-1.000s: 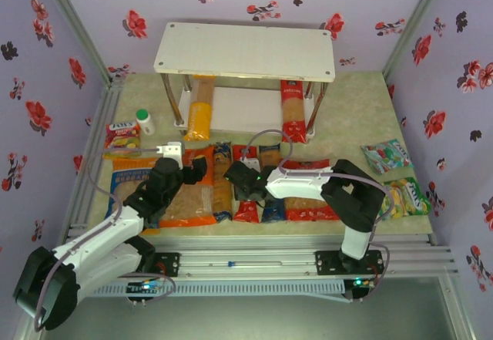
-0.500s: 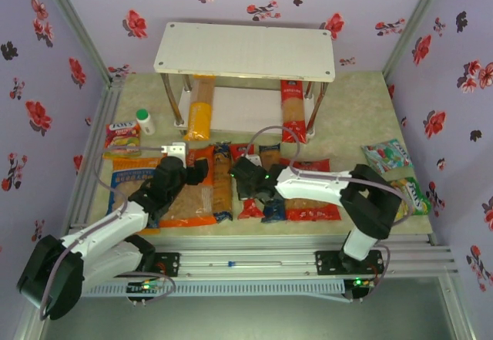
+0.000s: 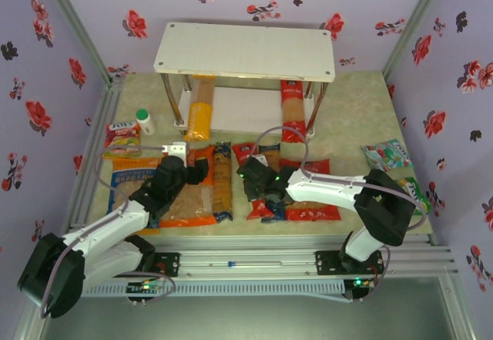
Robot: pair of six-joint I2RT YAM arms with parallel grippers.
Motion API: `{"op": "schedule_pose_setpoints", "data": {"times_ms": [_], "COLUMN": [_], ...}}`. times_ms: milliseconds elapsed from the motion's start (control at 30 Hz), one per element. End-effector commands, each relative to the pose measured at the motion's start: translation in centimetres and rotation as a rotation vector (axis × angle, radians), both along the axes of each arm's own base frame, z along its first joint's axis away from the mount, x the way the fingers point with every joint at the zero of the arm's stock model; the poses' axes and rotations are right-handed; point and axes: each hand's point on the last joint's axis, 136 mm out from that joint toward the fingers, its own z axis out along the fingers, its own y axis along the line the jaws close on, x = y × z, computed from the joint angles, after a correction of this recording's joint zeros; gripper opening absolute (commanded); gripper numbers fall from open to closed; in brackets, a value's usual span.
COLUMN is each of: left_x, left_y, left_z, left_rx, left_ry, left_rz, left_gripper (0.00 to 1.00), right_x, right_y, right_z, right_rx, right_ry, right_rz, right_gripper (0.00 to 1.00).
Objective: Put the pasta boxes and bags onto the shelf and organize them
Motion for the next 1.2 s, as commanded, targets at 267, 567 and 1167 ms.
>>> {"op": "schedule_pose_setpoints", "data": {"times_ms": [267, 567, 1167], "left_x": [1.0, 1.1, 1.2], "left_y": [-1.2, -1.4, -2.1], "left_z": [1.8, 2.4, 1.6], "left_rx": [-0.037, -0.032, -0.015], "left_ry": [-0.017, -0.018, 0.02], "left_rz": [-0.024, -0.034, -0.06], "left_gripper": [0.78, 0.78, 0.78], "right_x": [10.5, 18.8, 26.6], "right_y": [-0.7, -3.3, -5.4], "right_z": [10.7, 11.7, 10.9], "right_rx": [0.103, 0.07, -0.019], "right_ry": [-0.295, -0.359, -0.46], "right_rz": [-0.099, -0.196, -0.294], "right_gripper": [0.0, 0.0, 0.0]}}
